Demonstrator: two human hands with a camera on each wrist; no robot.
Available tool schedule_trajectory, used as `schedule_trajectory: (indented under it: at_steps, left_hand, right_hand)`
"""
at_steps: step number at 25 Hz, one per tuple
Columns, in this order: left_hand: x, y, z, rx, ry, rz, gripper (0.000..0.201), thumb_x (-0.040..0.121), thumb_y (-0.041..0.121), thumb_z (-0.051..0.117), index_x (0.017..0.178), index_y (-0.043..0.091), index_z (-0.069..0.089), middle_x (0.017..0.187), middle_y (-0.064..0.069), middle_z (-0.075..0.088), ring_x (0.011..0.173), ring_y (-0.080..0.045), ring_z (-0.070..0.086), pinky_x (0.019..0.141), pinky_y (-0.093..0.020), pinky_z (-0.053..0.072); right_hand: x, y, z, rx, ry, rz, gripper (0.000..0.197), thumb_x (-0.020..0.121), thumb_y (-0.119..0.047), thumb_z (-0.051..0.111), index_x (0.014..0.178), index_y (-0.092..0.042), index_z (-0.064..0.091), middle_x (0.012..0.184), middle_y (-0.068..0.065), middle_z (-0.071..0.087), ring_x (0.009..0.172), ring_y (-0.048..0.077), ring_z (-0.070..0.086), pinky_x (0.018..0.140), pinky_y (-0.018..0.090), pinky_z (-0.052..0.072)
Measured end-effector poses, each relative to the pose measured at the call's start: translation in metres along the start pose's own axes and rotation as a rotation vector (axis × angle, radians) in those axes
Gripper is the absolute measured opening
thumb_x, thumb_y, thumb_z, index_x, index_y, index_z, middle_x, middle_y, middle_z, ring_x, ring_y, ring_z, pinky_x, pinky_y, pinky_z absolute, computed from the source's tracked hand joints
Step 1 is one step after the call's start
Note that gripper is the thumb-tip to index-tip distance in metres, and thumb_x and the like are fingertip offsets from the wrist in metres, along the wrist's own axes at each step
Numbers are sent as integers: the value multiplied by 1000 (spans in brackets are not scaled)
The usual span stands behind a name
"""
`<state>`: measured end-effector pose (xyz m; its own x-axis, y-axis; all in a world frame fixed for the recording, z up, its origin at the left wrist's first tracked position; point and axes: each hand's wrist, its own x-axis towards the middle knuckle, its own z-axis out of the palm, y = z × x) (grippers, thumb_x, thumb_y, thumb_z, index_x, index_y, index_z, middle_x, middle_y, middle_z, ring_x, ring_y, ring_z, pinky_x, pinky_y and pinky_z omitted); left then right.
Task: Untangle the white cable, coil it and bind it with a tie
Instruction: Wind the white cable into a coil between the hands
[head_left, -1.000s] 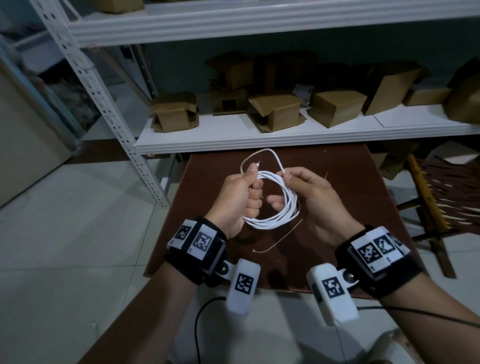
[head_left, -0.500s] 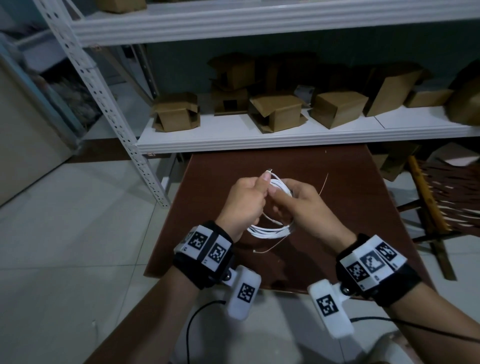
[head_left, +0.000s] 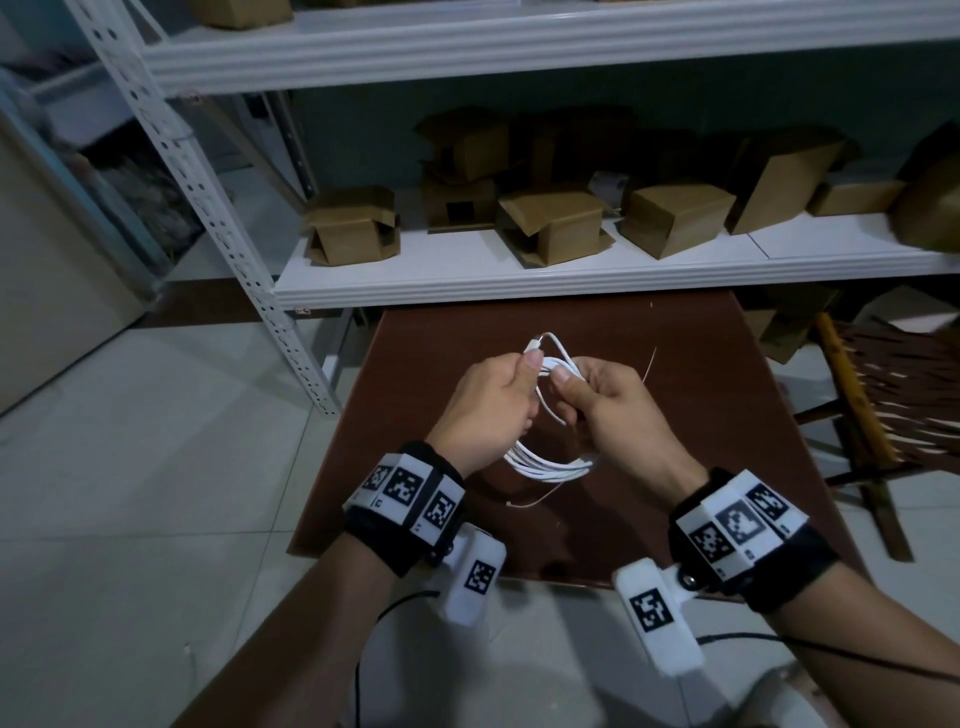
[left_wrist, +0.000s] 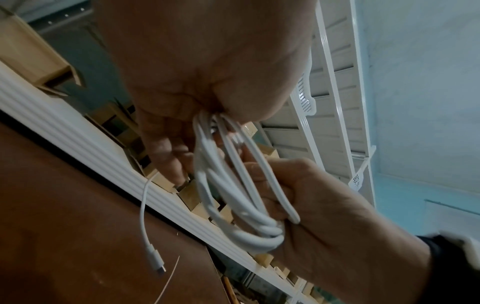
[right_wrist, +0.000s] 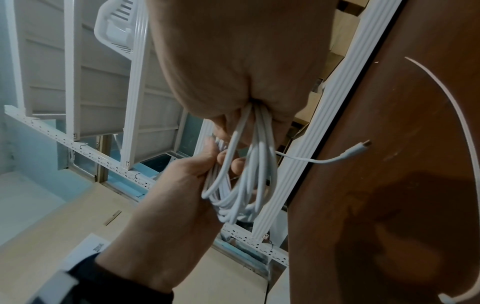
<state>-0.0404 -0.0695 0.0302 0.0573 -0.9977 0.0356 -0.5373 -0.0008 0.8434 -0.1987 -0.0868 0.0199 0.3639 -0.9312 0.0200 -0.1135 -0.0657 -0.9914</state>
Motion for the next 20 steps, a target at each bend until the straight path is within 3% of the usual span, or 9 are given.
schedule_trajectory:
  at_steps: [4,8,10,13,15,20]
  left_hand:
    - [-3,6,-7,48,-36,5,29,99,40,44,75,28,54,74,5,64,73,-22,64,78,-49,54]
    - [-4,10,-11,347,-67,105,16,104,29,46,96,17,52,90,-3,64,86,-28,61,75,-42,45]
    - [-5,11,-11,515,-39,159,15,103,28,48,94,17,45,95,-3,61,93,-29,58,75,-39,39]
    - [-7,8,-8,623,34,248,12,107,30,44,100,19,43,110,-8,57,104,-29,52,83,-40,39]
    - [-6,5,-7,628,65,256,13,107,29,45,104,17,47,114,-9,52,107,-29,48,86,-42,41]
    - [1,1,-6,560,78,194,21,100,33,55,97,22,37,114,-4,44,112,-26,44,92,-45,45]
  right_hand:
    - [3,-2,-5,25,18,-27,42,111,-21,50,69,-17,55,53,-1,47,41,11,36,43,25,29]
    - [2,-3,-5,36,7,-9,38,110,-19,51,72,-14,54,52,-3,47,38,8,35,41,23,30]
    - [1,-2,-4,21,1,-15,39,110,-19,50,72,-15,54,52,-5,47,40,8,36,41,23,31]
    - [2,-2,-4,6,7,-25,37,110,-20,50,74,-14,55,55,-2,49,41,9,37,43,25,32]
    - [2,-2,-4,24,6,-30,36,110,-20,51,75,-14,55,58,2,49,43,11,37,45,26,32]
    - [3,1,-5,4,3,-40,40,110,-21,51,70,-16,54,58,4,47,44,13,36,47,27,31]
